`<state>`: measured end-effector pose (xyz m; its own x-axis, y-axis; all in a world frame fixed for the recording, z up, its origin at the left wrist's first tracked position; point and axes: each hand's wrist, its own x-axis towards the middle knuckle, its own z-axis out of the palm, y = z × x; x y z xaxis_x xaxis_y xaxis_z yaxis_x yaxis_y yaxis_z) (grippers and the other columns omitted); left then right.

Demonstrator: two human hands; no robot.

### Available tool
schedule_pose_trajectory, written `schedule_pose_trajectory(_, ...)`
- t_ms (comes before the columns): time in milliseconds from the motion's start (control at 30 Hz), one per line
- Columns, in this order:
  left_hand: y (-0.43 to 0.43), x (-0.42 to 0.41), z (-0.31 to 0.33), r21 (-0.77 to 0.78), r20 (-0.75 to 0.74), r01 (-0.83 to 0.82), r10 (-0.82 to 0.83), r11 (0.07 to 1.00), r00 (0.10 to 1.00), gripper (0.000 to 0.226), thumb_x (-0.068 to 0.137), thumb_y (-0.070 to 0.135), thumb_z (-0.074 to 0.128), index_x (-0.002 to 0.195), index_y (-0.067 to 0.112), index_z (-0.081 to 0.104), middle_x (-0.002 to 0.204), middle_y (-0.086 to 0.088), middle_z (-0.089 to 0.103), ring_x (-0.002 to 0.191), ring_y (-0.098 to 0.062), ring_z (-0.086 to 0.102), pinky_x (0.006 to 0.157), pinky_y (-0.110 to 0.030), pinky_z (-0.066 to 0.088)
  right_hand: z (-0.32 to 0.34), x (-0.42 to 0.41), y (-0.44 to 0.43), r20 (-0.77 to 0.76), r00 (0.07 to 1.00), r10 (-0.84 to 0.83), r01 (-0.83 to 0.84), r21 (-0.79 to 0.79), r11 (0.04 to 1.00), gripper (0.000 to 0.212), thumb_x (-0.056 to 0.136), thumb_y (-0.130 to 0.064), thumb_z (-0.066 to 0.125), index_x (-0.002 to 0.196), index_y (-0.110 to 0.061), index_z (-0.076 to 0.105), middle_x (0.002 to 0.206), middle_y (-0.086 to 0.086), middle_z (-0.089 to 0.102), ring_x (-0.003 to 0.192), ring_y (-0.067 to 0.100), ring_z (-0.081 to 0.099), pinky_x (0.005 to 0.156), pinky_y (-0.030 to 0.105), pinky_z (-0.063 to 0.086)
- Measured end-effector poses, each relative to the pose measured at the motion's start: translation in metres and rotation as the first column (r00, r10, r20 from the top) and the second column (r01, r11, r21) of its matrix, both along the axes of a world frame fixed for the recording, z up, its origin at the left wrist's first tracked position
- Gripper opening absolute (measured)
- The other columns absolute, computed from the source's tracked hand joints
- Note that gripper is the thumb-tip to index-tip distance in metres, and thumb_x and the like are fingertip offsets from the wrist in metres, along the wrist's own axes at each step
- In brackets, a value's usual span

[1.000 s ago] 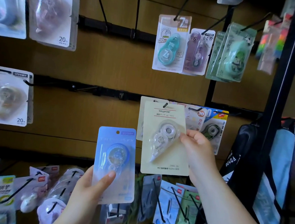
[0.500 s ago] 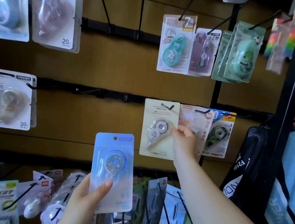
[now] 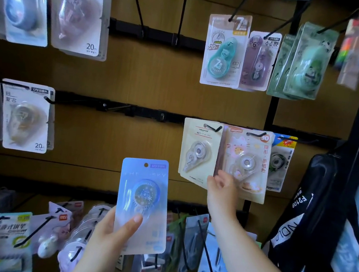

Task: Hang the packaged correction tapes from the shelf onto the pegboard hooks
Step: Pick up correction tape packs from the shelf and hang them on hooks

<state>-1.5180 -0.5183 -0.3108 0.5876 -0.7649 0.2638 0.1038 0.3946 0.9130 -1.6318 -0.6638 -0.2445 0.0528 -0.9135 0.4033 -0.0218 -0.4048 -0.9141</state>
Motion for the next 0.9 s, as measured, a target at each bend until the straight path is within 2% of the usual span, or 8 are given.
schedule_pose_trajectory(133,0.000,-0.005,0.004,-0.001,-0.011,0.014,-0.014,1.000,1.000,0.059,0.037,0.047,0.070,0.090,0.024,0.065,0.085,0.002,0.076,0.090,-0.026,0.068,0.079,-0.041,0.052,-0.021,-0.005,0.031,-0.060,0.997,0.057,-0.061,-0.065,0.996,0.035,0.090,-0.013,0.051,0.125,-0.010,0.045,0.128,0.004,0.047,0.120,0.015,0.042,0.098,0.023,0.031)
schedule_pose_trajectory(267,0.003,-0.010,0.010,-0.018,0.026,0.041,-0.041,0.999,0.999,0.061,0.040,0.046,0.071,0.097,0.024,0.065,0.092,-0.001,0.075,0.087,-0.023,0.071,0.077,-0.039,0.054,-0.011,-0.008,0.059,-0.094,0.890,0.446,-0.442,0.064,0.895,0.009,0.092,-0.023,0.049,0.101,-0.024,0.052,0.099,-0.012,0.059,0.095,0.004,0.056,0.077,0.008,0.044)
schedule_pose_trajectory(333,0.004,-0.012,0.012,-0.043,0.039,0.054,-0.052,0.998,0.998,0.060,0.042,0.044,0.072,0.098,0.023,0.066,0.095,-0.004,0.075,0.088,-0.024,0.071,0.079,-0.041,0.053,-0.003,-0.008,0.066,-0.098,0.835,0.541,-0.538,0.057,0.841,0.005,0.092,-0.025,0.050,0.094,-0.027,0.054,0.091,-0.017,0.060,0.086,-0.003,0.057,0.066,0.000,0.044)
schedule_pose_trajectory(433,0.008,-0.012,0.020,-0.071,0.064,0.046,-0.042,0.996,0.997,0.053,0.049,0.041,0.072,0.098,0.023,0.066,0.097,-0.004,0.074,0.090,-0.022,0.071,0.081,-0.041,0.053,0.008,-0.004,0.071,-0.129,0.825,0.550,-0.554,0.006,0.833,0.011,0.090,-0.022,0.054,0.081,-0.028,0.057,0.087,-0.006,0.065,0.084,0.009,0.062,0.076,0.016,0.048)
schedule_pose_trajectory(500,0.009,-0.010,0.025,-0.082,0.081,0.020,-0.013,0.996,0.997,0.050,0.049,0.041,0.073,0.096,0.025,0.066,0.096,-0.001,0.074,0.088,-0.020,0.071,0.079,-0.040,0.054,0.017,-0.002,0.073,-0.109,0.817,0.566,-0.570,-0.008,0.821,0.013,0.089,-0.019,0.055,0.079,-0.026,0.058,0.080,-0.006,0.065,0.076,0.009,0.062,0.070,0.015,0.048)
schedule_pose_trajectory(633,0.014,-0.011,0.036,-0.146,0.135,-0.074,0.094,0.987,0.986,0.040,0.057,0.029,0.078,0.092,0.024,0.060,0.082,0.010,0.073,0.075,-0.007,0.069,0.062,-0.025,0.054,0.024,0.001,0.071,-0.076,0.839,0.539,-0.544,-0.094,0.834,0.017,0.089,-0.012,0.054,0.076,-0.023,0.057,0.083,0.001,0.064,0.079,0.013,0.059,0.076,0.024,0.047)
schedule_pose_trajectory(833,0.016,-0.013,0.058,-0.161,0.241,-0.177,0.212,0.971,0.947,0.021,0.076,0.022,0.066,0.091,0.031,0.055,0.093,0.004,0.067,0.085,-0.013,0.066,0.069,-0.029,0.055,0.039,0.009,0.073,-0.021,0.872,0.489,-0.483,-0.188,0.855,0.020,0.090,-0.014,0.053,0.074,-0.025,0.055,0.074,-0.007,0.062,0.070,0.004,0.056,0.058,0.005,0.044)
schedule_pose_trajectory(900,0.012,-0.008,0.066,-0.155,0.278,-0.178,0.216,0.972,0.936,0.018,0.080,0.021,0.064,0.089,0.033,0.053,0.094,0.004,0.066,0.084,-0.011,0.065,0.063,-0.021,0.055,0.045,0.012,0.071,-0.011,0.883,0.470,-0.463,-0.190,0.866,0.021,0.091,-0.015,0.052,0.074,-0.026,0.053,0.074,-0.008,0.059,0.069,0.002,0.054,0.053,0.001,0.041)
